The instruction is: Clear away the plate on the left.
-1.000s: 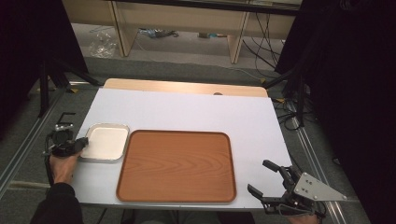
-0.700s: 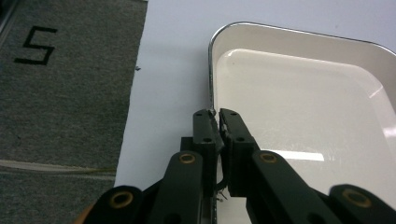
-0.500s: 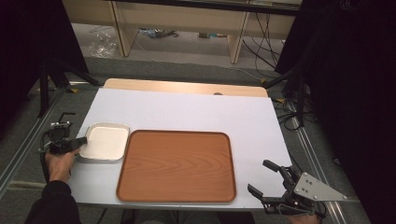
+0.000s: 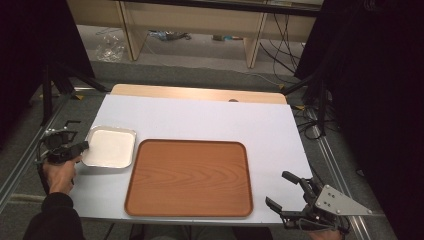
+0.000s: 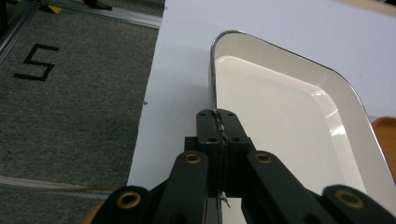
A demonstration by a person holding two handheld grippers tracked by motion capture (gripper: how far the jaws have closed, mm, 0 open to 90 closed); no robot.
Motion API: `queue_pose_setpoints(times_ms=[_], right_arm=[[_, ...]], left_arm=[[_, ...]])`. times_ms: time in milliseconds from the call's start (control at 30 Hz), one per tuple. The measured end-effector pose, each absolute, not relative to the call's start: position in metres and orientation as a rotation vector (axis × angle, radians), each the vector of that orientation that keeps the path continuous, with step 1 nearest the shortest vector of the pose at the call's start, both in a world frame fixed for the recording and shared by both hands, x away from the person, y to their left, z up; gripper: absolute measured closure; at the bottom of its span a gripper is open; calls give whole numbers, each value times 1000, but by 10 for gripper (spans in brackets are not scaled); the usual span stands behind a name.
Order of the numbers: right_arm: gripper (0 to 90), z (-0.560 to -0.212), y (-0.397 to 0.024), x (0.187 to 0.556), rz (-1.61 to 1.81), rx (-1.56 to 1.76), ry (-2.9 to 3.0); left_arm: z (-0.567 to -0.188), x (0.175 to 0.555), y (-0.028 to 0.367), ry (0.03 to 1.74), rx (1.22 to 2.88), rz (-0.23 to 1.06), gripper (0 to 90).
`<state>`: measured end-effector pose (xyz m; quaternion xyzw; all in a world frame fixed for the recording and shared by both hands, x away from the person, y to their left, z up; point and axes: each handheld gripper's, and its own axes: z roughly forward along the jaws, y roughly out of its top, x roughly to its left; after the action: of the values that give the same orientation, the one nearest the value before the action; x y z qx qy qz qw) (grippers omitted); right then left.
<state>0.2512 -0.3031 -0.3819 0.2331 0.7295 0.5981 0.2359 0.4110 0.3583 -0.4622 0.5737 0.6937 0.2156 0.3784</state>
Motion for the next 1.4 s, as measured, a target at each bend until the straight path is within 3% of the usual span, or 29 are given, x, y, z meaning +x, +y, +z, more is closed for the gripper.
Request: queue_pose_setpoints(times_ms=[400,1067,1400], right_arm=[[159,-382,-303,251,1646,641,1984],[159,-382,-303,251,1643,641,1986],[159,-382,-303,252,1655,634,1981]], left_arm=[[-447,402,354,1732,1354,496,885],[-431,408,314,1552,1481,406,885],[-433,413,273,1477,1577,334,885]])
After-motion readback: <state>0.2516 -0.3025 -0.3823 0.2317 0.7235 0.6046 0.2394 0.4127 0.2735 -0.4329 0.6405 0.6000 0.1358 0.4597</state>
